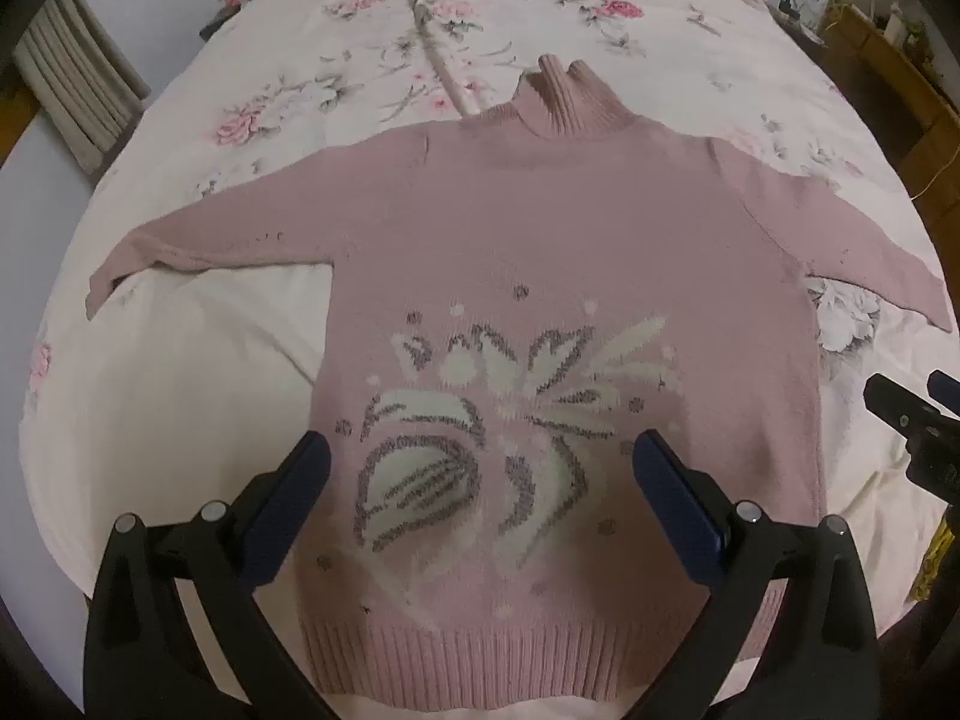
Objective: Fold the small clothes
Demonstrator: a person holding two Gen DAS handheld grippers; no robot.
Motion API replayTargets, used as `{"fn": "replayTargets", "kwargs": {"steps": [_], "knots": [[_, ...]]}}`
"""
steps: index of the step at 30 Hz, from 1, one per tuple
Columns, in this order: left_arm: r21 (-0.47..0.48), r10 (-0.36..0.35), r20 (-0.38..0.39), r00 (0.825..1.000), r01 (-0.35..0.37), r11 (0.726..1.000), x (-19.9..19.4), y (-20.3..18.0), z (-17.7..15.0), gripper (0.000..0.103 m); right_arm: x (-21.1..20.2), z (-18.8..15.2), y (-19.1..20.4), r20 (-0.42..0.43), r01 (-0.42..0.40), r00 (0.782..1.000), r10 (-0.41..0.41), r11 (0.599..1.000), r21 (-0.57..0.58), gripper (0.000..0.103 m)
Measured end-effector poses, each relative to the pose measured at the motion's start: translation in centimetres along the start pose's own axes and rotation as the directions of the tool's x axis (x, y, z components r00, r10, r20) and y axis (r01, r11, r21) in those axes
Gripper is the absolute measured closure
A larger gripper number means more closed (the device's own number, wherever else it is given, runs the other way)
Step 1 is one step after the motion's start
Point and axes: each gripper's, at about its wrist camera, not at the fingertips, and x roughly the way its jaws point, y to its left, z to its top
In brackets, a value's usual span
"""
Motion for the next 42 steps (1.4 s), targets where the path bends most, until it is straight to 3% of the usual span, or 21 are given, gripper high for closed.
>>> {"fn": "replayTargets", "kwargs": {"steps": [4,6,12,42], "knots": [[0.002,0.005,-0.020,1.000,-0.005,1.000,0.6,0.3,0.7,0.003,0.6,0.0,-0.4,-0.023,-0.009,1.000,0.010,0.999,0.032,0.004],[0.010,0.040,0.021,0.999,-0.040,0.999,-0.1,0.0,0.6,0.003,0.6,-0.1,-0.3,-0.019,-0.009,1.000,0.010,0.999,0.036,0.004],[0.017,0.039,0.066,0.997,-0.041,0.999,-0.1,0.1,-0.2,0.003,0.8,0.4,-0.4,-0.029,-0.032,0.999,0.034,0.999,0.038,0.004],[0.017,0.053,0.080,0.995,-0.054,0.998,-0.4,0.7,-0.3,0.003,0.8,0.0,0.0,-0.024,-0.034,0.999,0.036,0.998,0.048,0.004]]}}
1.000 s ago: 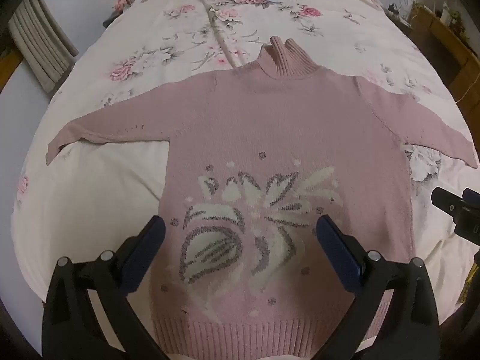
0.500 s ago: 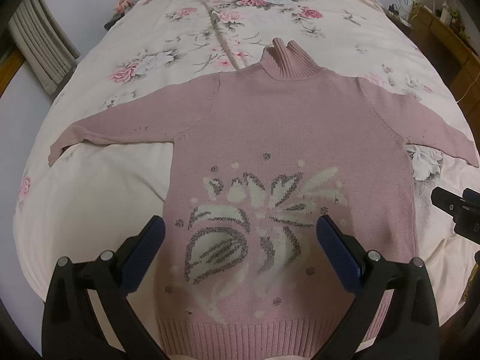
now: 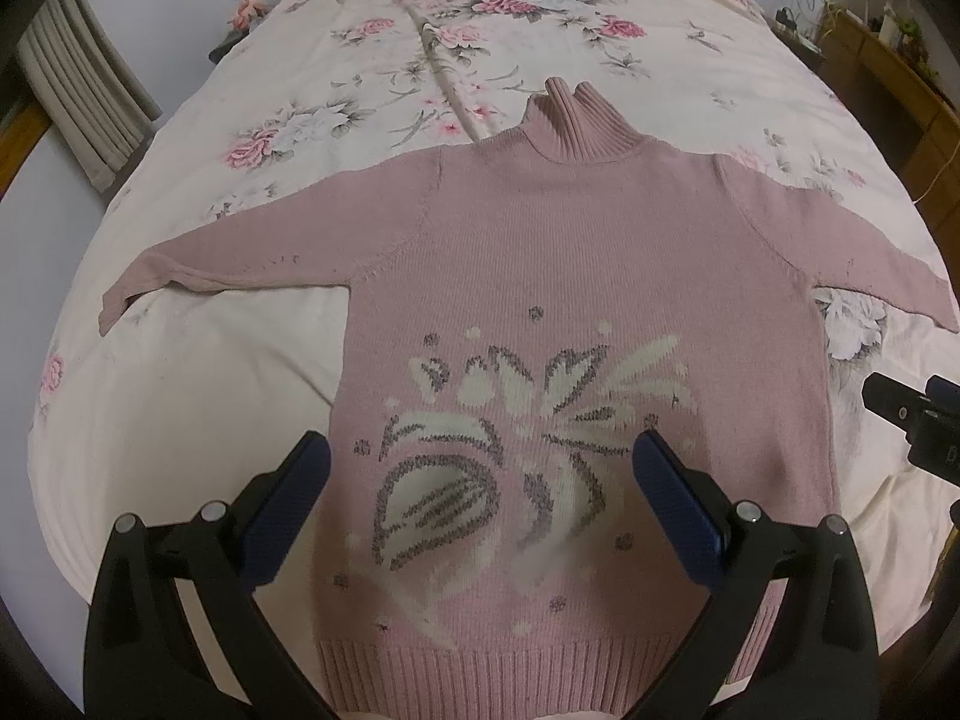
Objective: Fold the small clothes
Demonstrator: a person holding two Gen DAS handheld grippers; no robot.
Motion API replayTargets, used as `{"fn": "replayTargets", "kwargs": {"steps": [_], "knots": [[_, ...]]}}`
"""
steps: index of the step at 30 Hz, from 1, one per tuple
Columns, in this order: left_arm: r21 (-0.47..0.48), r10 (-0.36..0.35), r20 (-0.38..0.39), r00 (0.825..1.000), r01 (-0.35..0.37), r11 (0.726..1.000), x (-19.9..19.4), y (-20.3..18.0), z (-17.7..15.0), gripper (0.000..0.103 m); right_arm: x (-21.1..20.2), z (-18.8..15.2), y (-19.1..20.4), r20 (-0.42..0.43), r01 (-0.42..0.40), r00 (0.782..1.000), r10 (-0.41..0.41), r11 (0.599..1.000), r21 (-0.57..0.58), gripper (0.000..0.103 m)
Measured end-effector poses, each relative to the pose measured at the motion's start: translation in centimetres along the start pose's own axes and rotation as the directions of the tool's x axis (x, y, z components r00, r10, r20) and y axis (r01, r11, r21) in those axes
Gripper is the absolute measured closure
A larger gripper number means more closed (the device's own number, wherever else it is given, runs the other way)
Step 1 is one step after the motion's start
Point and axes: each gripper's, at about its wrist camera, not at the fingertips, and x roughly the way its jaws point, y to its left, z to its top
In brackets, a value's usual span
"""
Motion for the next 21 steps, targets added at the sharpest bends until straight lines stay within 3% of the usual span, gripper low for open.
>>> {"fn": "replayTargets", "kwargs": {"steps": [21], "knots": [[-0.002,0.009,0.000,1.000,-0.009,1.000,0.28,0.09,0.12,0.003,0.28,0.01,-0.25,0.000,-0.003,1.000,0.003,1.000,0.004,0.004]]}}
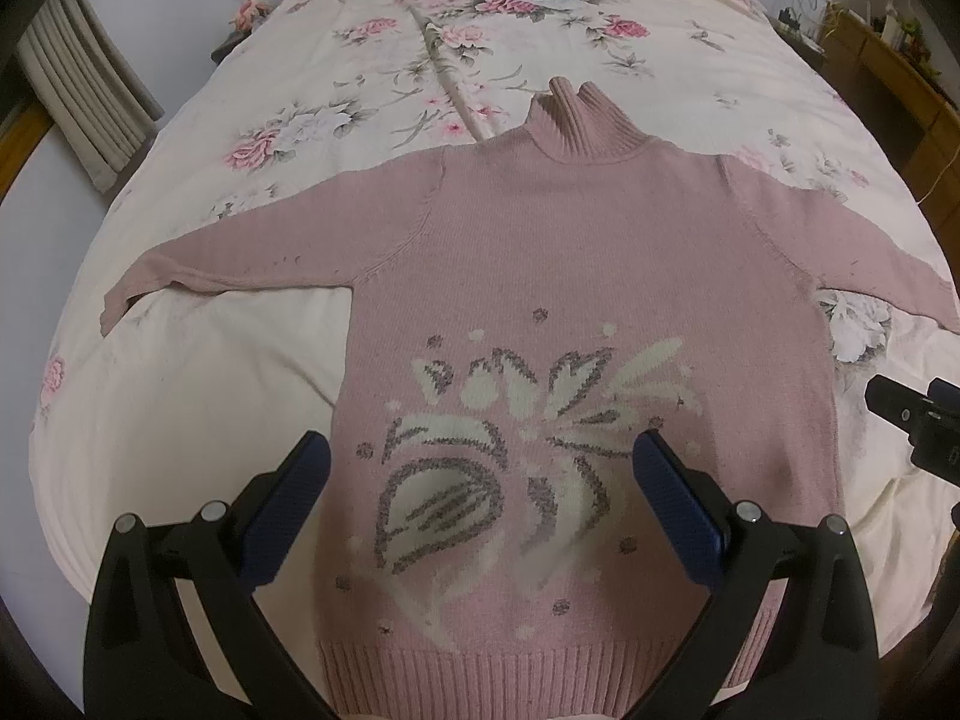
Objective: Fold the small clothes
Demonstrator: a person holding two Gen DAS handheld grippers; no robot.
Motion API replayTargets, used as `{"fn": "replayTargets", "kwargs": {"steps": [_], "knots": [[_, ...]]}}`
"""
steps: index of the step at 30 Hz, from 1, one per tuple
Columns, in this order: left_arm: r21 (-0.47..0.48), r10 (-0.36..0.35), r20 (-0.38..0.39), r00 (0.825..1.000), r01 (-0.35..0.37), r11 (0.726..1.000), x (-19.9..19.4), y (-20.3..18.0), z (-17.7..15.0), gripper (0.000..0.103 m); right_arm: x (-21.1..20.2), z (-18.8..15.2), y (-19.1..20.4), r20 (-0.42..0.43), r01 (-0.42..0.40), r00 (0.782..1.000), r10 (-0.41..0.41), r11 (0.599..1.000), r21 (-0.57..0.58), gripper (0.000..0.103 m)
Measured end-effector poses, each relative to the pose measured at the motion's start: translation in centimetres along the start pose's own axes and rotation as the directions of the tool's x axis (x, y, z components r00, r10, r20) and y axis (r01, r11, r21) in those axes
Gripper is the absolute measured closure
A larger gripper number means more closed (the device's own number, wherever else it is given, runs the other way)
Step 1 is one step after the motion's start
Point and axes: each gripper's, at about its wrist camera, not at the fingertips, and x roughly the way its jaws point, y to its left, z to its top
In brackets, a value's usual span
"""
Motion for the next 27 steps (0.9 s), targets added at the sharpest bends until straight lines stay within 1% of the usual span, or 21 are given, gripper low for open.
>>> {"fn": "replayTargets", "kwargs": {"steps": [11,27], "knots": [[-0.001,0.005,0.012,1.000,-0.005,1.000,-0.08,0.13,0.14,0.003,0.07,0.25,0.50,0.005,0.001,1.000,-0.001,1.000,-0.003,0.004],[-0.002,0.007,0.009,1.000,-0.007,1.000,0.00,0.14,0.32,0.003,0.04,0.26,0.40,0.004,-0.001,1.000,0.001,1.000,-0.002,0.004]]}}
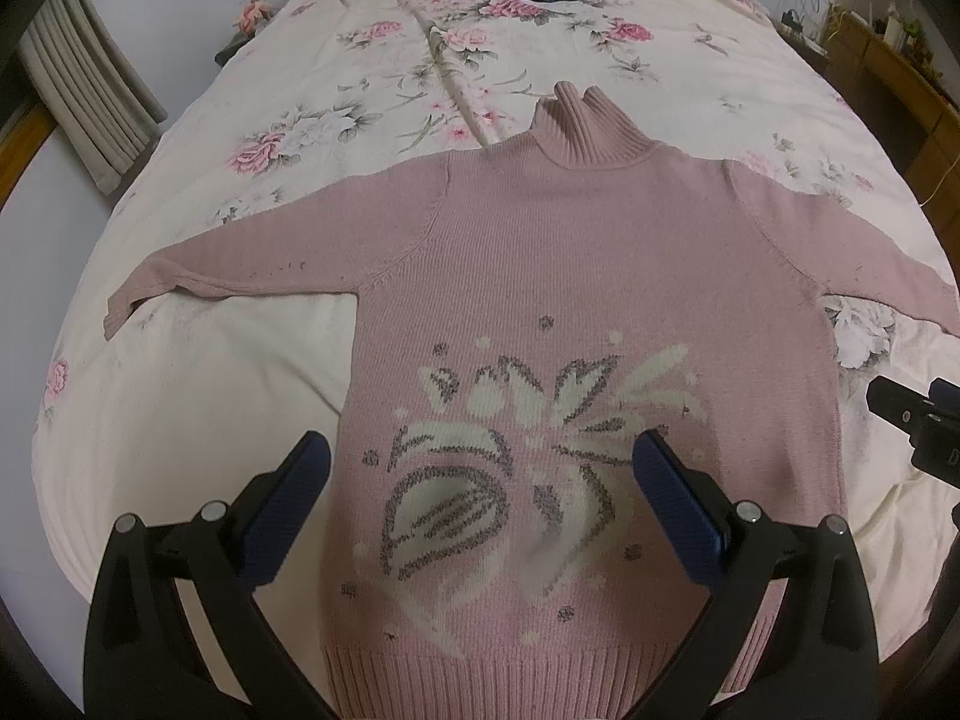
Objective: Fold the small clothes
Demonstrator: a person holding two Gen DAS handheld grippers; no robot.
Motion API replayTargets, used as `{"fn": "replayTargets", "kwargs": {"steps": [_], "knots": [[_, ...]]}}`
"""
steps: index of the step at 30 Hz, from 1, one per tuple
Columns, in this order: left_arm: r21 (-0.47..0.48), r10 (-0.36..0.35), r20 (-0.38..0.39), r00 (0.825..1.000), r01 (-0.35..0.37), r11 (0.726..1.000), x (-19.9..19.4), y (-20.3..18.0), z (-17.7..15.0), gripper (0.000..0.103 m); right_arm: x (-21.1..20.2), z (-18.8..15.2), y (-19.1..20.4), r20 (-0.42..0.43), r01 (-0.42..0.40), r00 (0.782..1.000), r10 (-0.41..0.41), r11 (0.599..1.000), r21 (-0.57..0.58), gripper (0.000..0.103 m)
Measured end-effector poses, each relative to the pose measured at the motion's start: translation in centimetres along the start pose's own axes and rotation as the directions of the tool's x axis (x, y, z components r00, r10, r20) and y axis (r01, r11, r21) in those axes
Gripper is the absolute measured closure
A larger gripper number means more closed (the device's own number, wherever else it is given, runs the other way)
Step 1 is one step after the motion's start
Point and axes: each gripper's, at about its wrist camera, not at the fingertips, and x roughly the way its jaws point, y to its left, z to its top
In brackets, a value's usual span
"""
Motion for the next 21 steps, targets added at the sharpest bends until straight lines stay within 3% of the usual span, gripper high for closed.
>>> {"fn": "replayTargets", "kwargs": {"steps": [14,17,21], "knots": [[0.004,0.002,-0.013,1.000,-0.001,1.000,1.1,-0.4,0.3,0.003,1.4,0.5,-0.3,-0.013,-0.009,1.000,0.009,1.000,0.009,0.004],[0.009,-0.014,-0.018,1.000,0.014,1.000,1.7,-0.8,0.7,0.003,1.9,1.0,-1.8,-0.014,-0.030,0.999,0.030,0.999,0.030,0.004],[0.015,-0.026,-0.007,1.000,0.026,1.000,2.8,-2.3,2.4,0.003,2.9,2.7,-6.5,0.002,0.018,1.000,-0.018,0.996,0.090,0.004]]}}
